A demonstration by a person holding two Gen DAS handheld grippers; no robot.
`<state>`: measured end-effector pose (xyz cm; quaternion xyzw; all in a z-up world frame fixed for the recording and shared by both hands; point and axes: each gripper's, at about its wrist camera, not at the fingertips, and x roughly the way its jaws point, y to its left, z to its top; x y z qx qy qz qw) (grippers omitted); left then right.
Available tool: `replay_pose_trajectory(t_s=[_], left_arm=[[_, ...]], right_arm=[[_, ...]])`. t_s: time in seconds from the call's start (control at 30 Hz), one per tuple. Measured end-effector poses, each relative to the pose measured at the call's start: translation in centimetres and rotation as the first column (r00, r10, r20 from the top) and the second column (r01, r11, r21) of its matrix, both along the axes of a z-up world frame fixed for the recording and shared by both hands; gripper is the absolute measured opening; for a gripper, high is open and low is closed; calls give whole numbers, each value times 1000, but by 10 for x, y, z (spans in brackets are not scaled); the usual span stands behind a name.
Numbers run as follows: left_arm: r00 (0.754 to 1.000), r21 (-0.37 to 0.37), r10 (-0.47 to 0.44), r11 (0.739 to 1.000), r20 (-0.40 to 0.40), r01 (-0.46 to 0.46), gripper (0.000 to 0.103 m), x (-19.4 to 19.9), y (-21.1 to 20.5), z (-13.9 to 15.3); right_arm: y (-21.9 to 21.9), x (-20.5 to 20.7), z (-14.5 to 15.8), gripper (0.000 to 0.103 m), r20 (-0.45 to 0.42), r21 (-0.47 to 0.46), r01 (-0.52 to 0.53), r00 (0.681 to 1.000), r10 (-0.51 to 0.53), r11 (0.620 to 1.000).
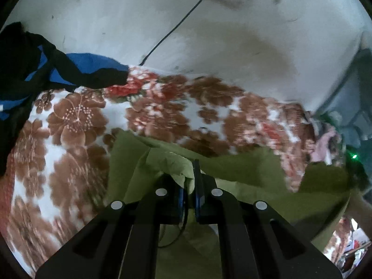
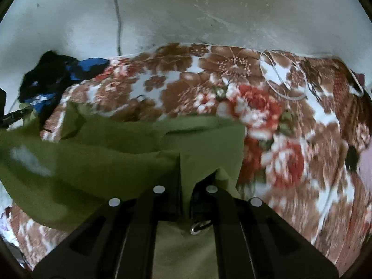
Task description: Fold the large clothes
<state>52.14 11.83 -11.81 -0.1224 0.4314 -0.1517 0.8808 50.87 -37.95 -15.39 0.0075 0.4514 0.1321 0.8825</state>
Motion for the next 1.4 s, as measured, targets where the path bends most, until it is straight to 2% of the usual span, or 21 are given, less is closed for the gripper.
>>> replay_pose_trajectory(t_s=[0.1, 0.2, 0.27, 0.37, 0.43, 0.5, 0.53, 0.57, 0.63, 0.67, 0.7, 0.8, 0.93, 1.03, 1.1, 1.17, 1.23, 1.27, 1.3, 1.4], left_arm=[[998, 18, 35, 999, -56, -34, 6, 45, 13, -26], [993, 67, 73, 996, -95, -66, 6, 89, 23, -49], [990, 122, 79, 990, -121, -64, 6, 109, 26, -64], [979, 158, 91, 985, -180, -63, 8, 130, 27, -90], [978, 174, 85, 983, -192, -52, 12, 136, 24, -102], [976, 150, 83, 987, -201, -53, 39, 137, 24, -109], [977, 116, 74, 992, -201, -51, 72, 136, 24, -109], [978, 111, 76, 992, -192, -55, 94, 134, 24, -106], [982, 133, 81, 989, -169, -59, 96, 130, 24, -96], [983, 141, 82, 988, -163, -59, 96, 129, 24, -92], [986, 152, 87, 986, -145, -64, 96, 125, 28, -83], [992, 197, 107, 976, -71, -91, 96, 111, 34, -55], [994, 256, 95, 961, 56, -106, 97, 74, 24, -16], [995, 353, 36, 933, 92, -66, 98, 38, -8, -6], [995, 431, -59, 902, 81, 19, 98, 16, -37, -14], [982, 521, -186, 841, 28, 145, 98, -5, -71, -39], [973, 559, -229, 804, -24, 202, 98, -12, -84, -63], [973, 538, -226, 816, -43, 213, 97, -11, -84, -72], [976, 483, -211, 850, -54, 211, 97, -6, -80, -78], [985, 387, -161, 905, -69, 175, 97, 16, -68, -90]], right_arm=[[1, 52, -24, 5, -23, -20, 3, 1000, -3, 1000], [-3, 95, -47, 5, -52, -42, 16, 998, -18, 999], [-8, 116, -63, 5, -85, -44, 24, 996, -28, 999], [-19, 137, -92, 6, -153, -36, 43, 987, -48, 998], [-27, 142, -106, 7, -191, 3, 73, 979, -71, 997], [-36, 140, -112, 15, -219, 62, 114, 971, -97, 992], [-39, 139, -113, 17, -224, 87, 128, 969, -106, 988], [-44, 136, -111, 26, -225, 126, 144, 968, -113, 982], [-51, 130, -103, 63, -212, 188, 156, 970, -115, 970], [-55, 126, -94, 99, -194, 216, 171, 972, -129, 961], [-62, 121, -80, 99, -147, 211, 208, 973, -179, 955], [-72, 117, -49, 98, -74, 242, 201, 979, -189, 949], [-61, 95, -14, 98, 20, 152, 184, 982, -189, 971], [-31, 65, 1, 98, 98, 60, 151, 983, -156, 987], [7, 34, 6, 98, 153, 9, 101, 983, -101, 995], [51, 3, 2, 98, 181, -48, 41, 983, -32, 998], [93, -19, -9, 98, 174, -99, -11, 984, 28, 995], [113, -28, -18, 98, 157, -110, -31, 986, 49, 993], [126, -31, -28, 98, 139, -110, -33, 989, 48, 993], [147, -29, -59, 98, 51, -111, -2, 999, 8, 994]])
